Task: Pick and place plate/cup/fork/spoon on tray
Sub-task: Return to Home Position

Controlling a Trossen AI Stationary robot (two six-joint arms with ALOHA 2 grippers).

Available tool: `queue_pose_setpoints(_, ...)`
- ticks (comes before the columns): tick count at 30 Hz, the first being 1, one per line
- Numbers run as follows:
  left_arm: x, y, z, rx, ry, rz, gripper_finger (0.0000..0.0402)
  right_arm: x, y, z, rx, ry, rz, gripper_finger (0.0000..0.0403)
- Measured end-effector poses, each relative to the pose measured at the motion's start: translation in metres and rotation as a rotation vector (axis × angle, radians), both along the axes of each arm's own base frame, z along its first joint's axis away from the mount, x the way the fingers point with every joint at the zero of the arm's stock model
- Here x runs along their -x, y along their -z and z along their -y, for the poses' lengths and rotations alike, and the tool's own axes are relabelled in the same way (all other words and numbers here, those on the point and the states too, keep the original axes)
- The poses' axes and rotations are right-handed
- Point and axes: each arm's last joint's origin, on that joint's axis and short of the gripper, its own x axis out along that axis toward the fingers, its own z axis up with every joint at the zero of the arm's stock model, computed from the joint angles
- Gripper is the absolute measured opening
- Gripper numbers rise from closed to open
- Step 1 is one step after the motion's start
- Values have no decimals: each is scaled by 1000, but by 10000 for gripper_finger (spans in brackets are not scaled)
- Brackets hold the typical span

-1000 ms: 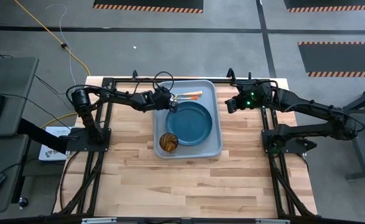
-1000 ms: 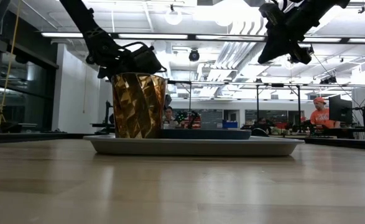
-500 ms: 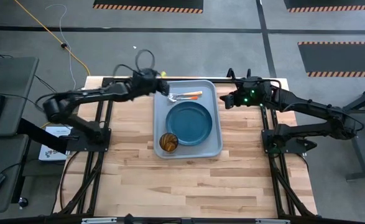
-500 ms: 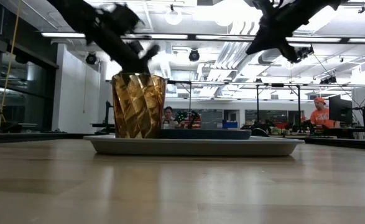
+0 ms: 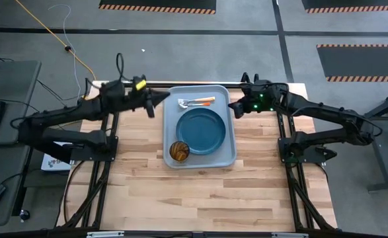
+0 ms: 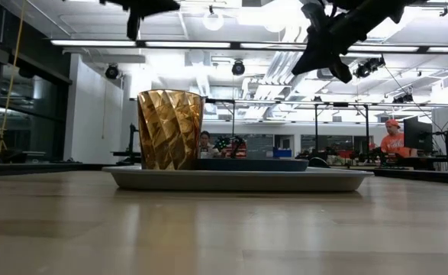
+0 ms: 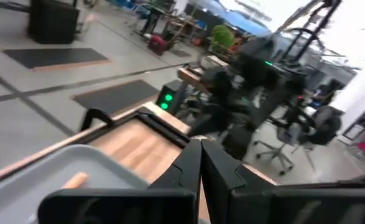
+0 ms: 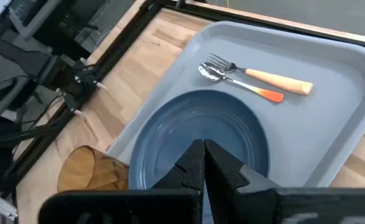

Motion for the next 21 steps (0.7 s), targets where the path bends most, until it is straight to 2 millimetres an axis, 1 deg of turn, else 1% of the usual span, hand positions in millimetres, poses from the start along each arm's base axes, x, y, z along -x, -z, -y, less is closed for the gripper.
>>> queue_pose_setpoints(4, -16, 2, 33, 0, 72, 20, 0, 3, -4, -3, 0, -50, 23, 0)
queue_pose_setpoints(6, -26, 5, 49, -1, 135, 25, 0, 4, -6, -5, -1, -75, 37, 0)
queue_pose_setpoints(8, -36, 6, 65, -13, 202, 65, 0, 6, -8, -6, -4, -89, 46, 0)
queue_pose_setpoints(11, -42, 6, 81, -45, 285, 95, 0, 7, -10, -7, -4, -90, 57, 0)
queue_pose_setpoints(14, -38, 4, 83, -70, 321, 87, 0, 7, -10, -7, -5, -89, 63, 0)
queue_pose_setpoints(18, -15, -6, 75, -102, 325, 73, 0, 7, -10, -7, 2, -95, 61, 0)
queue_pose_setpoints(21, 0, -8, 72, -125, 319, 32, 0, 7, -11, -7, -6, -115, 68, 0)
